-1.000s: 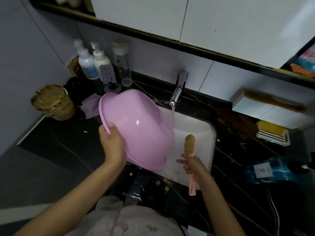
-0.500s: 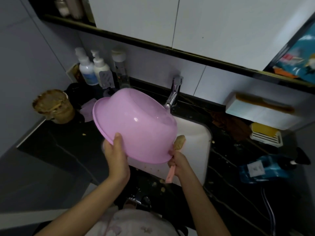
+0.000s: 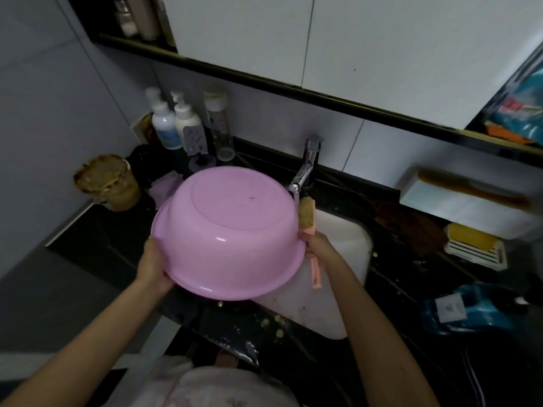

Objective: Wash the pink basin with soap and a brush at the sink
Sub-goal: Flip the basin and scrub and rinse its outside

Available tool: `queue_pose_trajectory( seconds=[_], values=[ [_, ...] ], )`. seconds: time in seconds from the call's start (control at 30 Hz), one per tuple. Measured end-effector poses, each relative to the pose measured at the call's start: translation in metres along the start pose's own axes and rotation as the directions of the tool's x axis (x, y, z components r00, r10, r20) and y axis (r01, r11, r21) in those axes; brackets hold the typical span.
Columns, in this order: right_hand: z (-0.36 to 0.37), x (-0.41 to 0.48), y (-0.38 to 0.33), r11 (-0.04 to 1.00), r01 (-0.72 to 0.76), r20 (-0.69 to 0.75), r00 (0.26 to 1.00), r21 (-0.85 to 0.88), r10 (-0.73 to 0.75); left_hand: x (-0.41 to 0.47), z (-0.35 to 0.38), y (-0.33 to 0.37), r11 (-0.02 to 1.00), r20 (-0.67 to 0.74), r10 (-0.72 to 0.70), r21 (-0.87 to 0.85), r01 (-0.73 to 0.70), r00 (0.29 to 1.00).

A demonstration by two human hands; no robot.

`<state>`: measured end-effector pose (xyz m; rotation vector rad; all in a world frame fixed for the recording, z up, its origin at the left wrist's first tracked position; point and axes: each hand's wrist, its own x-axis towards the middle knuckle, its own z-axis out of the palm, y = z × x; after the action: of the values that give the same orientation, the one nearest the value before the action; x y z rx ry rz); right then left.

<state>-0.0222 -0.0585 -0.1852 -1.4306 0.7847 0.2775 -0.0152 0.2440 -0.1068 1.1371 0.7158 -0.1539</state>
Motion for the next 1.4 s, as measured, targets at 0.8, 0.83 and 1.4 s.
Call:
queue_pose_trajectory(
  seconds=[0.8,0.83,1.4],
  values=[
    [-0.004,0.019,0.005,0.997,-0.030,-0.235,0.972,-0.068,0.014,-0.044,0.038,-0.008,0.981,0.107,0.194,-0.002,-0.195,0.975],
    [-0.006,0.021,0.004,0.996,-0.063,-0.227,0.973,-0.066,0.046,-0.044,0.041,-0.003,0.983,0.162,0.172,0.040,-0.181,0.972],
    [-0.029,-0.001,0.043,0.952,-0.304,-0.122,0.947,-0.045,0.296,-0.067,0.085,-0.051,0.968,0.101,0.210,0.116,-0.222,0.972]
  ],
)
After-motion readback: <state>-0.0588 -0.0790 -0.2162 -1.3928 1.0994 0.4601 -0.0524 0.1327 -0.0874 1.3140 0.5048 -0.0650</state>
